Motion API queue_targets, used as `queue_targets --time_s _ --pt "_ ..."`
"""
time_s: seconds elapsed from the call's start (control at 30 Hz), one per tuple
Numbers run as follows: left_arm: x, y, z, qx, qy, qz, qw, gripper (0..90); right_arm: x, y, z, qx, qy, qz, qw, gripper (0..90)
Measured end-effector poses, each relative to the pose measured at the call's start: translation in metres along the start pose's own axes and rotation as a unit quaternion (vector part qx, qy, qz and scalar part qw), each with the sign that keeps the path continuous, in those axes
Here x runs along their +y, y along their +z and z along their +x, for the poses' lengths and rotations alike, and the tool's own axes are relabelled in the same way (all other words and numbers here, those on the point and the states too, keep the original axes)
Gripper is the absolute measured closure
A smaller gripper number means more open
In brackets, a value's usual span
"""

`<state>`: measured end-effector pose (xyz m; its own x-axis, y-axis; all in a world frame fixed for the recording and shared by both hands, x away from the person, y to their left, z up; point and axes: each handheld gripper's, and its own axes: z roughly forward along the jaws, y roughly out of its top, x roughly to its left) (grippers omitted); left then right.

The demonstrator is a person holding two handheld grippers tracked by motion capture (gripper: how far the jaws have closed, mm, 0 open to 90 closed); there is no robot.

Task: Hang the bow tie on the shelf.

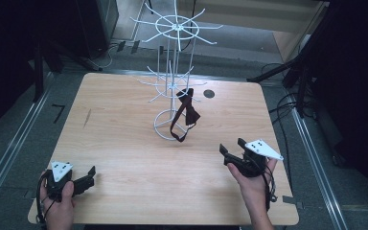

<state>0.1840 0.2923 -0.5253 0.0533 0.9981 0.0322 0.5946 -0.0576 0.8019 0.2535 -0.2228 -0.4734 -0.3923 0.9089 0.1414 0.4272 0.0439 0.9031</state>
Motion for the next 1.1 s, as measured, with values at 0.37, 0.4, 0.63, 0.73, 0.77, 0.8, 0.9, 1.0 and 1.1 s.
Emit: queue_targets --time_s 0.37,0.4,0.63,0.73,0.77,0.8,0.9,1.0,1.1 --pt "0.000 0.000 0.000 0.000 0.001 -0.001 1.0000 13.8 -0.021 -0.019 -0.024 -0.029 0.019 0.005 0.9994 26.8" --pt "0.000 0.000 0.000 0.000 0.000 -0.002 1.0000 13.8 -0.022 -0.020 -0.026 -0.032 0.018 0.005 0.9993 26.8" --pt "0.000 0.000 -0.001 0.002 0.001 -0.002 1.0000 13.8 -0.034 -0.033 -0.043 -0.053 0.028 0.010 0.9982 26.8" --pt "0.000 -0.001 -0.001 0.002 0.001 -0.002 1.0000 13.8 -0.041 -0.039 -0.050 -0.061 0.030 0.010 0.9976 26.8" --pt "0.000 -0.001 -0.001 0.002 0.001 -0.003 1.0000 13.8 -0.044 -0.041 -0.052 -0.064 0.032 0.011 0.9974 26.8" --pt "0.000 -0.001 -0.001 0.002 0.001 -0.003 1.0000 13.8 -0.046 -0.043 -0.054 -0.067 0.035 0.013 0.9971 26.8" --pt "0.000 -0.001 -0.001 0.002 0.002 -0.003 1.0000 13.8 -0.053 -0.050 -0.060 -0.075 0.043 0.015 0.9961 26.8" --pt "0.000 -0.001 -0.001 0.002 0.002 -0.002 1.0000 13.8 -0.059 -0.056 -0.069 -0.085 0.045 0.015 0.9952 26.7" --pt "0.000 -0.001 -0.001 0.002 0.002 -0.003 1.0000 13.8 -0.064 -0.062 -0.075 -0.093 0.051 0.018 0.9942 26.6"
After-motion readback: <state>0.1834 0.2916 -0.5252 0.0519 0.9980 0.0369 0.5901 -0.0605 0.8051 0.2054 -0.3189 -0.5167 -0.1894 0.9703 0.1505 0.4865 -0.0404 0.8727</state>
